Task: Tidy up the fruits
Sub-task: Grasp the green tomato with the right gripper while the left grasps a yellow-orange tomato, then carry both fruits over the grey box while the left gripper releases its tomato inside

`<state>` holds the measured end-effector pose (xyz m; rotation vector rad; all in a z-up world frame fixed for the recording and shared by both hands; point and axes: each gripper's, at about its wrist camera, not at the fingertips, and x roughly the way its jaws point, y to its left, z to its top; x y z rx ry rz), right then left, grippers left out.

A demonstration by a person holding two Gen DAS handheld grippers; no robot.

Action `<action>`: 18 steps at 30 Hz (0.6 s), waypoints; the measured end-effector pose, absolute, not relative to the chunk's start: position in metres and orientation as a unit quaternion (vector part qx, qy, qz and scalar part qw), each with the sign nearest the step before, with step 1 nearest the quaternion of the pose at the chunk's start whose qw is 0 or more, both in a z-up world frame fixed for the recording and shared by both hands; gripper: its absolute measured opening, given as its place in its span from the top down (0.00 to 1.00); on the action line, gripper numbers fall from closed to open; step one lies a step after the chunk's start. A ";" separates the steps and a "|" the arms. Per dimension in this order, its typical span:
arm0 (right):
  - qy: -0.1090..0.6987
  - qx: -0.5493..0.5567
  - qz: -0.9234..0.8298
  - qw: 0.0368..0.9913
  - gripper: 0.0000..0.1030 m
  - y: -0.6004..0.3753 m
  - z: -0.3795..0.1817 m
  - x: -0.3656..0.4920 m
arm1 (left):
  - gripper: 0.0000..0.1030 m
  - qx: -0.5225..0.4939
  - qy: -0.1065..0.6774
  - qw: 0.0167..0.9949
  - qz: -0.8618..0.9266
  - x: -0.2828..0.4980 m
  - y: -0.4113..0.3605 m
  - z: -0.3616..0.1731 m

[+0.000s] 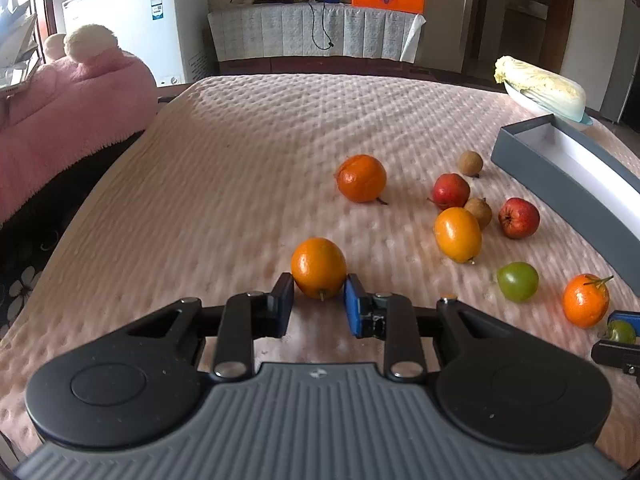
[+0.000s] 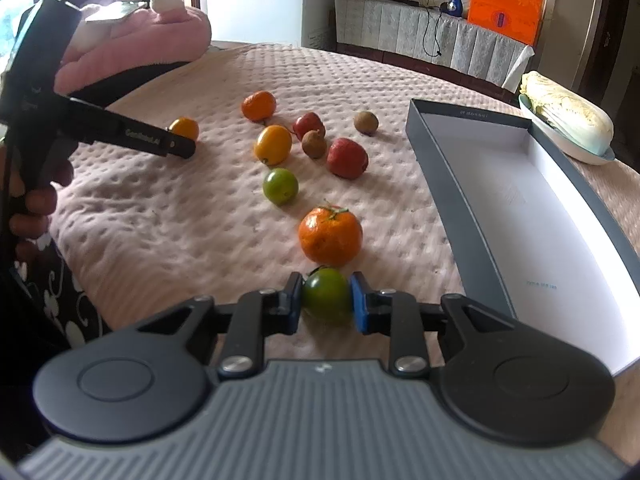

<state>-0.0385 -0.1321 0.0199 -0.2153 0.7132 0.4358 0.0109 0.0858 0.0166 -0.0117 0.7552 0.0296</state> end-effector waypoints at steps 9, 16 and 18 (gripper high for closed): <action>0.321 -0.084 0.206 0.921 0.72 -0.145 0.033 -0.038 | 0.69 -0.007 0.343 0.939 0.012 0.001 0.079 0.038; 0.287 -0.073 0.195 0.935 0.72 -0.160 0.053 -0.039 | 0.69 0.009 0.322 0.947 -0.007 0.000 0.049 0.055; 0.282 -0.067 0.190 0.938 0.72 -0.166 0.056 -0.039 | 0.69 0.015 0.315 0.949 -0.017 0.000 0.039 0.059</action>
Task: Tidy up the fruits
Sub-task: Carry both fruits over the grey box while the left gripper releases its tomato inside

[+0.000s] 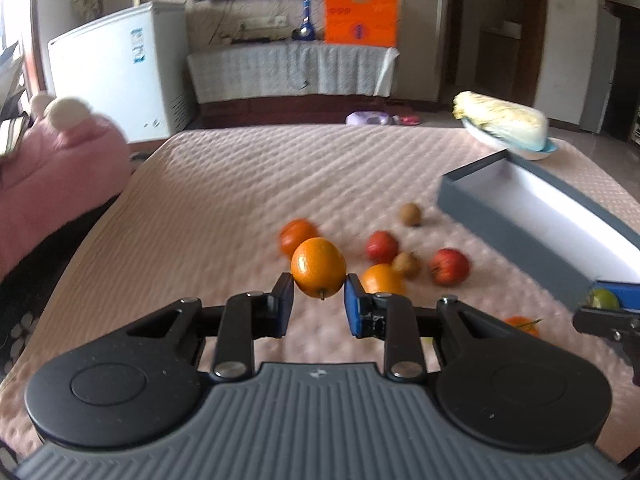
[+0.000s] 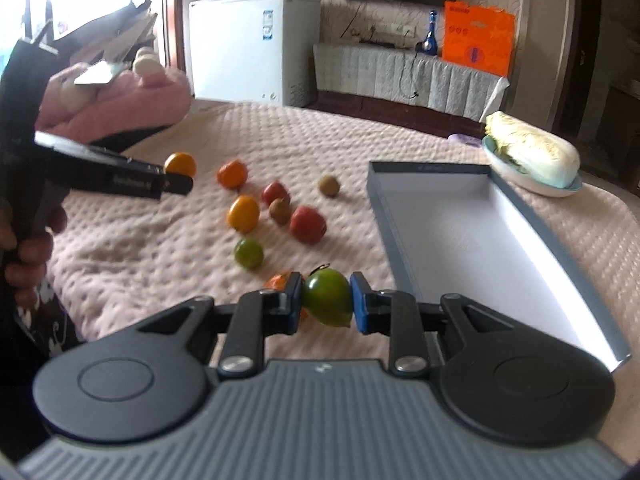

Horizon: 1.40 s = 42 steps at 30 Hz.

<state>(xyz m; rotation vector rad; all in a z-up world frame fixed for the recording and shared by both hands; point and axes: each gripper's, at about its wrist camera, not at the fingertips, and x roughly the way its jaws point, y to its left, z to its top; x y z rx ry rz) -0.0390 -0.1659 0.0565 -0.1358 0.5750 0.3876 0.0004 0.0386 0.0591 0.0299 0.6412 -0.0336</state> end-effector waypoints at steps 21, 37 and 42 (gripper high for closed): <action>0.303 -0.067 0.102 0.945 0.72 -0.238 0.065 -0.007 | 0.69 0.021 0.277 0.949 -0.148 0.041 -0.119 0.078; 0.317 -0.029 0.075 0.945 0.72 -0.265 0.051 0.000 | 0.69 0.017 0.329 0.933 -0.145 0.099 -0.189 0.041; 0.315 -0.025 0.072 0.946 0.72 -0.266 0.052 -0.001 | 0.68 0.012 0.321 0.935 -0.148 0.098 -0.190 0.044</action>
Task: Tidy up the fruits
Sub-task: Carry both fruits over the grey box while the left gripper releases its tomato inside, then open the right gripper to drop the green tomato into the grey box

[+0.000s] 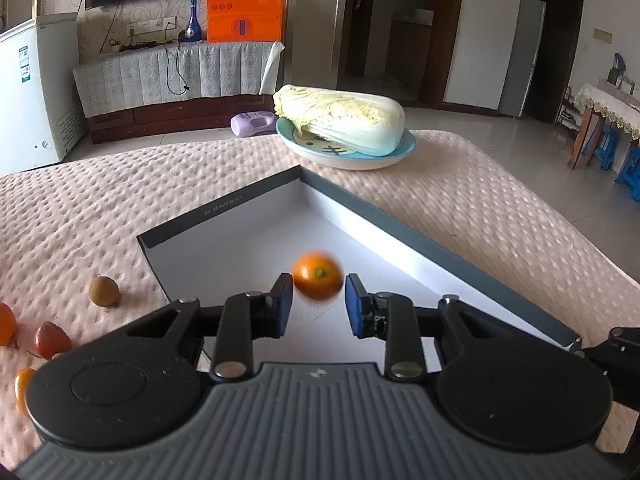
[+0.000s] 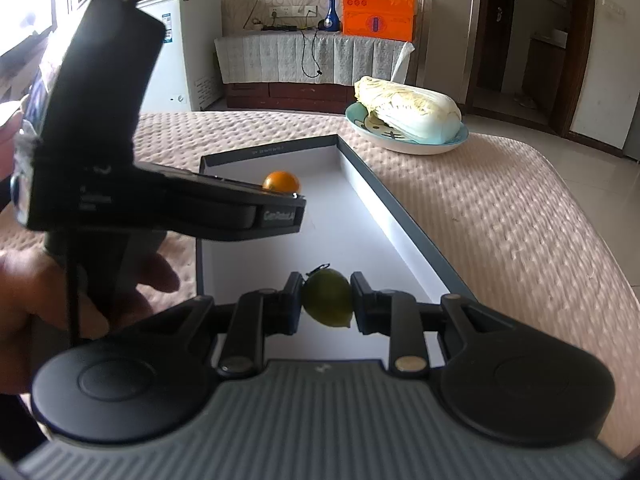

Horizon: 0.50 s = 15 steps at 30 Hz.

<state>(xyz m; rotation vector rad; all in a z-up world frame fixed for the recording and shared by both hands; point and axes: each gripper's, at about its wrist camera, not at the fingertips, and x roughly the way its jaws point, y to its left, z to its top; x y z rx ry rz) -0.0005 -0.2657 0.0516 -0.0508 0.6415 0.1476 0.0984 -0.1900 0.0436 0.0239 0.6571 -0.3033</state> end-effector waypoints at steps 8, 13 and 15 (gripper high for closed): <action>0.318 -0.015 0.063 0.946 0.72 -0.266 0.049 0.003 | 0.39 0.017 0.282 0.947 -0.154 0.081 -0.185 0.059; 0.321 -0.006 0.059 0.945 0.72 -0.263 0.047 0.010 | 0.39 0.023 0.257 0.953 -0.159 0.063 -0.176 0.069; 0.323 -0.003 0.058 0.945 0.72 -0.260 0.046 0.013 | 0.39 0.023 0.257 0.954 -0.155 0.055 -0.171 0.074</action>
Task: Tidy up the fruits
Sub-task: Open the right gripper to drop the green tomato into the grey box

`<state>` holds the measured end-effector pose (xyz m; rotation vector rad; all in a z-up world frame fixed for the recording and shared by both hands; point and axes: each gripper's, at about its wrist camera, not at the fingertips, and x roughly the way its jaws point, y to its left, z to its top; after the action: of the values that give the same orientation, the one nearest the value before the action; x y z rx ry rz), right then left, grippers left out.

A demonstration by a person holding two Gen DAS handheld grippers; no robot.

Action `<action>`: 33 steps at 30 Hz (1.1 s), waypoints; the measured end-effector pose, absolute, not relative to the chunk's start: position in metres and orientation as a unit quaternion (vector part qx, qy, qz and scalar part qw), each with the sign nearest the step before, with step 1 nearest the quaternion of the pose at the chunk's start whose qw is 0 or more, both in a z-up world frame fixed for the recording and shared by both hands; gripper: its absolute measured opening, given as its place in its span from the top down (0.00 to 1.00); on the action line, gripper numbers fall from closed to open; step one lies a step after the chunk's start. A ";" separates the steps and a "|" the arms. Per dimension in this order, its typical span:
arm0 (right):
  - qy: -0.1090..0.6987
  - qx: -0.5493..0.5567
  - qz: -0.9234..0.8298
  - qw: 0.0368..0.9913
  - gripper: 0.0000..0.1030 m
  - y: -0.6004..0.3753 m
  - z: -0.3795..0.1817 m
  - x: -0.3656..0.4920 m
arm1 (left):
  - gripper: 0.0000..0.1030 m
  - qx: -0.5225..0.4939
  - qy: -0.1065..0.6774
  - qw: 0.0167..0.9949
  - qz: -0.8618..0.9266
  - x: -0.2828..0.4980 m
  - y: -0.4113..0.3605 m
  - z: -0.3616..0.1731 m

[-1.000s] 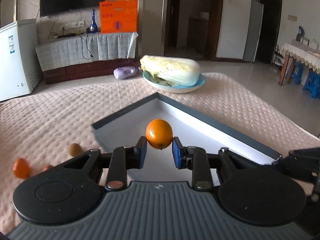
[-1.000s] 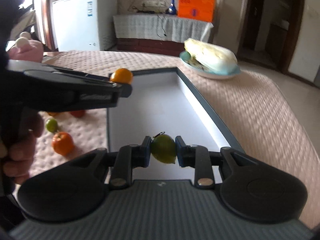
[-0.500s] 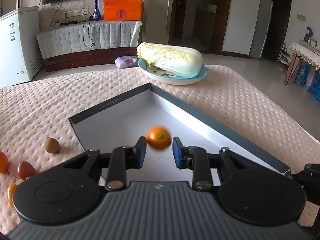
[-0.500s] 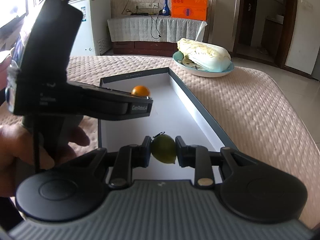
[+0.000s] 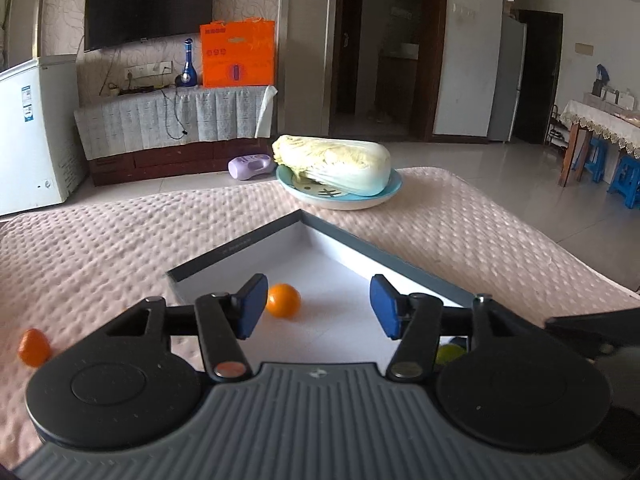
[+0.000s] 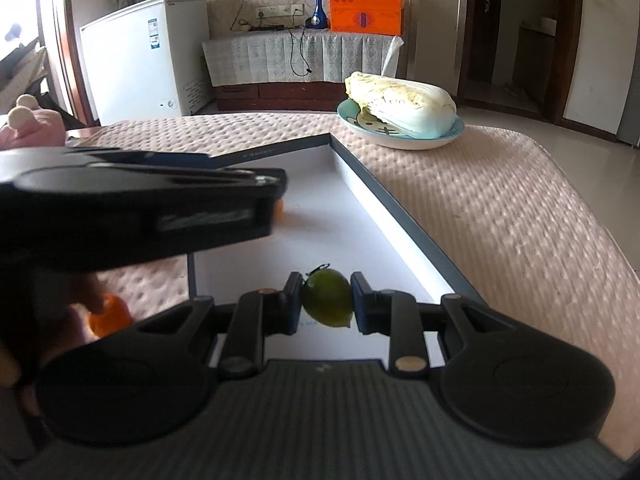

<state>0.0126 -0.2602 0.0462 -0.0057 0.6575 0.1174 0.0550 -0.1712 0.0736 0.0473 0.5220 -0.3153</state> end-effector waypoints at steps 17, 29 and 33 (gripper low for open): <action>0.336 0.021 0.026 0.941 0.72 -0.251 0.038 0.033 | 0.35 -0.001 0.258 0.959 -0.117 -0.035 -0.103 0.095; 0.324 0.037 -0.002 0.945 0.49 -0.261 0.041 0.029 | 0.35 0.010 0.265 0.961 -0.076 -0.039 -0.047 0.090; 0.311 0.041 0.009 0.950 0.48 -0.260 0.046 0.023 | 0.35 0.011 0.278 0.959 -0.060 -0.034 -0.026 0.083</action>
<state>0.0233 -0.2605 0.0459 0.0836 0.6323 0.0173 -0.0339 -0.0264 0.0826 0.0224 0.5640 -0.1221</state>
